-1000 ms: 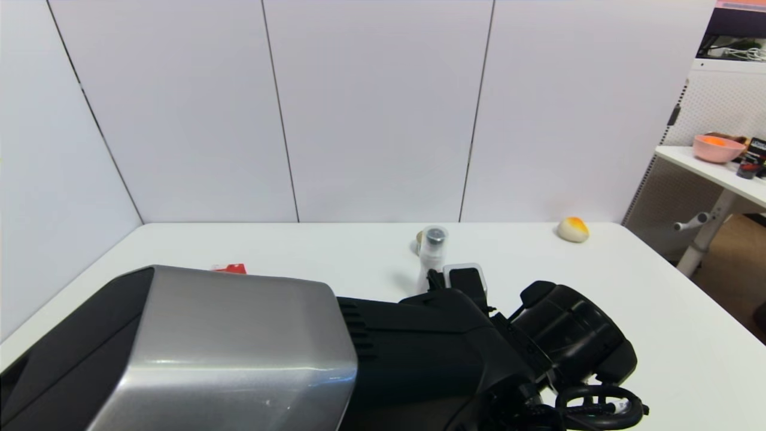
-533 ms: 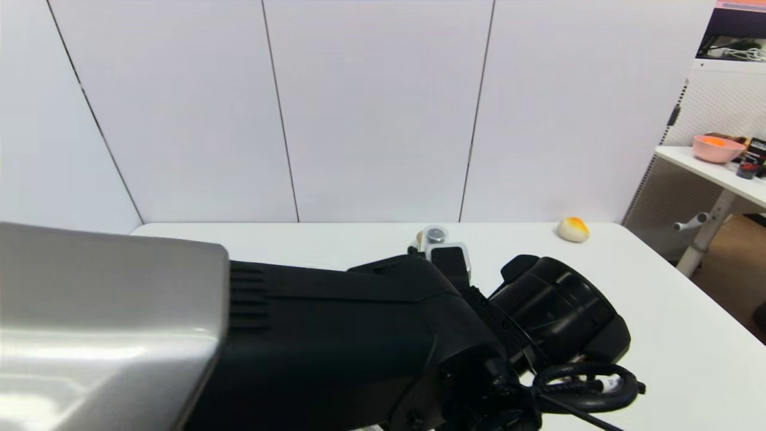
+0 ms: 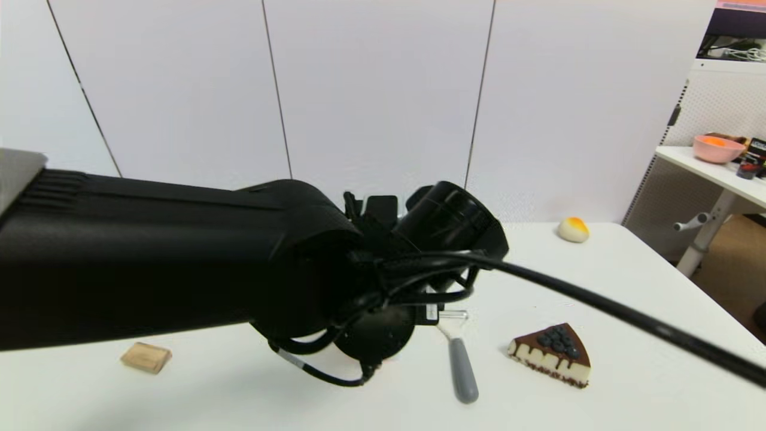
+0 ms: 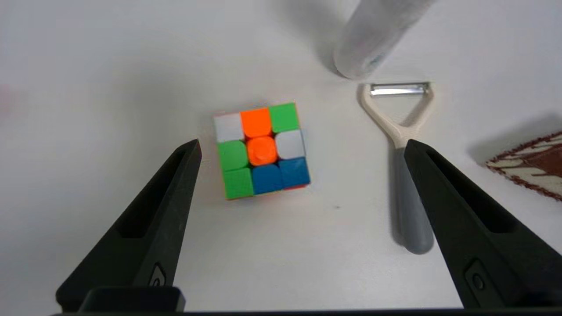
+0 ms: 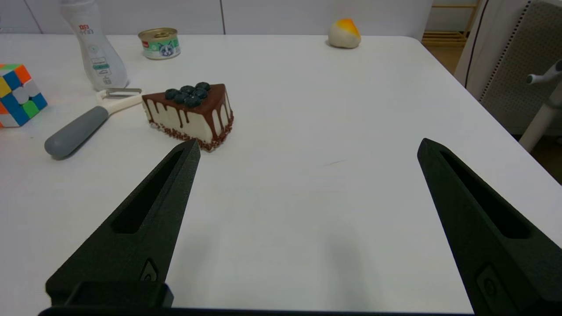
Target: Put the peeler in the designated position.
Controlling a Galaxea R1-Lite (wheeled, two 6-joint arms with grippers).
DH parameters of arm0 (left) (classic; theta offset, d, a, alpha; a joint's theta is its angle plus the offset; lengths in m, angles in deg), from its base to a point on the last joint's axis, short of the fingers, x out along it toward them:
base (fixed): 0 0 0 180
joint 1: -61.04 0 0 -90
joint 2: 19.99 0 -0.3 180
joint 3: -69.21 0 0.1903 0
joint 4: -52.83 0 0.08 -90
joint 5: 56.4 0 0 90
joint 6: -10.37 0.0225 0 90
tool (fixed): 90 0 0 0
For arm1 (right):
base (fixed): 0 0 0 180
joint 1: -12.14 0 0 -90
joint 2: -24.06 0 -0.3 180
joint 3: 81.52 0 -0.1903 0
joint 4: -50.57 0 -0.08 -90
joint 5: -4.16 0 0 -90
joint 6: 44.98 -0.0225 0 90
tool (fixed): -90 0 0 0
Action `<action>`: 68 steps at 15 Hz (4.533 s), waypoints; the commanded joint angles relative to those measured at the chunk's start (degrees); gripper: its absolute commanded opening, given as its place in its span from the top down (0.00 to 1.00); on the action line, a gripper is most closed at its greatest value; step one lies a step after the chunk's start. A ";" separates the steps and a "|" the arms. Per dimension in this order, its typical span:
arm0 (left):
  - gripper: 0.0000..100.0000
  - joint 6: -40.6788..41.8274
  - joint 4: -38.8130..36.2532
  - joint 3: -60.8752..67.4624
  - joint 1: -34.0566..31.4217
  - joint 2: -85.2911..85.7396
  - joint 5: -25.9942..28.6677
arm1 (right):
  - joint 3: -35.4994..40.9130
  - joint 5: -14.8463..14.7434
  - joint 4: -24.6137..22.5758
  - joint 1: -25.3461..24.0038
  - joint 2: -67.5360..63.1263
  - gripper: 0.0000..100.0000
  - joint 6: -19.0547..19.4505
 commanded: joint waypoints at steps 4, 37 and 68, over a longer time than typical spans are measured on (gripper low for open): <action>0.00 16.20 -4.96 0.82 -14.66 4.26 0.18 | 0.09 0.02 0.00 -0.01 -0.07 0.00 0.02; 0.00 48.98 -27.55 67.09 -57.82 97.07 37.35 | 0.09 0.02 0.00 -0.01 -0.07 0.00 0.02; 0.00 41.24 -31.42 90.03 -58.26 112.63 31.38 | 0.09 0.02 0.00 -0.01 -0.07 0.00 0.02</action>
